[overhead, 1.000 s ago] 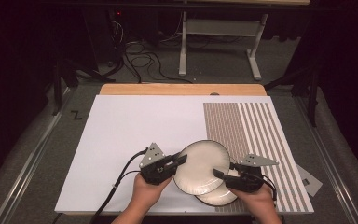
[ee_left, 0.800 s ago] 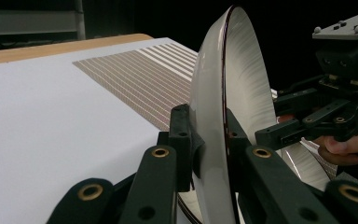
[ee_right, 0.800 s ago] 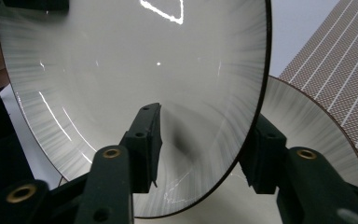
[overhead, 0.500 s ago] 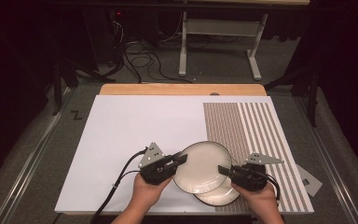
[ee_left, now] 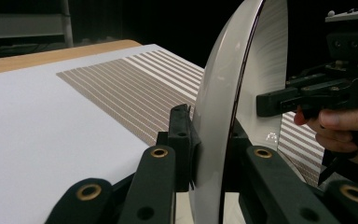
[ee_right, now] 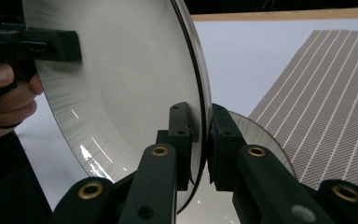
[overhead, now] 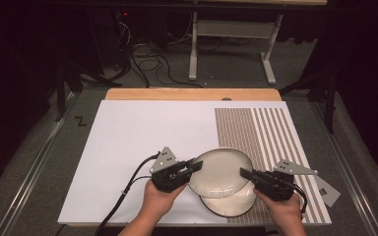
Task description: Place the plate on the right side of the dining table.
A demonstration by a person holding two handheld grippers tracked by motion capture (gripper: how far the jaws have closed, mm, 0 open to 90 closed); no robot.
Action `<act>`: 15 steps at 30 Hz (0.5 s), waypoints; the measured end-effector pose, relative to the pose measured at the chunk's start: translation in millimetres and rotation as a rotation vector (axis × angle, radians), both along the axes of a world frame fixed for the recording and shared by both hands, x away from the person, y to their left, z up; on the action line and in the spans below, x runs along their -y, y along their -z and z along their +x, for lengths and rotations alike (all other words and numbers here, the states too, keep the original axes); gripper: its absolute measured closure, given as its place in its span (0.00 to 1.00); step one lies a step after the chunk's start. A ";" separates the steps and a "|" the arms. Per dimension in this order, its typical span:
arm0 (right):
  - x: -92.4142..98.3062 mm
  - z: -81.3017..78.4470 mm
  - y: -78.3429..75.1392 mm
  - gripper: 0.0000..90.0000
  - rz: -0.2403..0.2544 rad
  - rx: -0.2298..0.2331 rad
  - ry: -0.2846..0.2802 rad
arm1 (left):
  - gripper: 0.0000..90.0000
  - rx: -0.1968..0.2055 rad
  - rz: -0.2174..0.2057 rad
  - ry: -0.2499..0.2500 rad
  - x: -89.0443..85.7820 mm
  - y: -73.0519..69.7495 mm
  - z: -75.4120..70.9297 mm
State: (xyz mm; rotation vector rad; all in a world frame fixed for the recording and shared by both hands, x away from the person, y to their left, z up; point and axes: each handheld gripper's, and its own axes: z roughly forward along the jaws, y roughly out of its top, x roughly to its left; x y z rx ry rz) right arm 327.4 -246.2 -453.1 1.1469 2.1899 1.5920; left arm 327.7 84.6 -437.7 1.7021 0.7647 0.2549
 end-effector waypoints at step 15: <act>27.8 6.1 -22.9 0.95 0.023 0.079 0.084 | 0.88 -0.046 -0.024 0.033 29.0 -13.0 26.3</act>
